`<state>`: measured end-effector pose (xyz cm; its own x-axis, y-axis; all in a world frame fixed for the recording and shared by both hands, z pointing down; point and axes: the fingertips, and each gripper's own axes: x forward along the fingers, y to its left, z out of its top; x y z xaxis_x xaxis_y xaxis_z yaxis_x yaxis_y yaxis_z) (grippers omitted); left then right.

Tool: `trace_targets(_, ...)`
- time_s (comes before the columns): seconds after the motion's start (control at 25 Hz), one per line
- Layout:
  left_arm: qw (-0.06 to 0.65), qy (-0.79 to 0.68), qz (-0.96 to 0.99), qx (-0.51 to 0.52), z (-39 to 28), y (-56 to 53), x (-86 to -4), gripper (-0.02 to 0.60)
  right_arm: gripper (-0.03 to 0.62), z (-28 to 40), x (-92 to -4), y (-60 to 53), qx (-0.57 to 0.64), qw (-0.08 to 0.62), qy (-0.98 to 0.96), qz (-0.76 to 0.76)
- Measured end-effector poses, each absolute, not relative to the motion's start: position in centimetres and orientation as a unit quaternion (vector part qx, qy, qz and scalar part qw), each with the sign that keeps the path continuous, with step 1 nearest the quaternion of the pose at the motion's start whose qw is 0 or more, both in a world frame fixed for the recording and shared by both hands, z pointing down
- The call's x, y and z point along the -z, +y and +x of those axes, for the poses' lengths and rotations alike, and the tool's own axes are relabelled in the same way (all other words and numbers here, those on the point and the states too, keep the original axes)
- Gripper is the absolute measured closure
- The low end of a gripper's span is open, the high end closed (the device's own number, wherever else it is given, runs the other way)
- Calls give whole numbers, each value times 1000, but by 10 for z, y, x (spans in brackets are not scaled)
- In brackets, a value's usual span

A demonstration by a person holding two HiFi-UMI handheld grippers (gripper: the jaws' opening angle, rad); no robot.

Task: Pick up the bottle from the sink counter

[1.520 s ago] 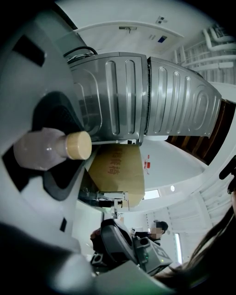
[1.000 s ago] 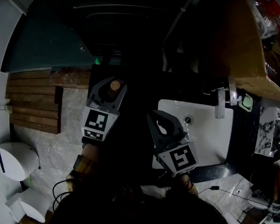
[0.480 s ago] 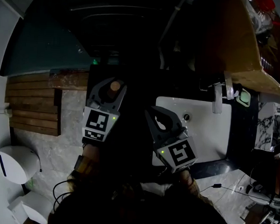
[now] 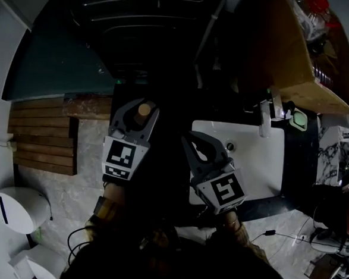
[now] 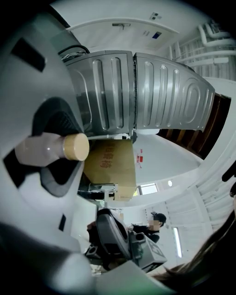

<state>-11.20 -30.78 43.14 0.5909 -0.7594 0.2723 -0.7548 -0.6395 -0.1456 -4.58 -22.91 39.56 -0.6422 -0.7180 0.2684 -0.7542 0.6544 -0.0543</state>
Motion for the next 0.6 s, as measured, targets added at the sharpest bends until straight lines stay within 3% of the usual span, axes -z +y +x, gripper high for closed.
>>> trace_targets(0.6,59,401,-905,128,-94,-259,-358,451,577,-38,-342,-202,-27,82,-901,425)
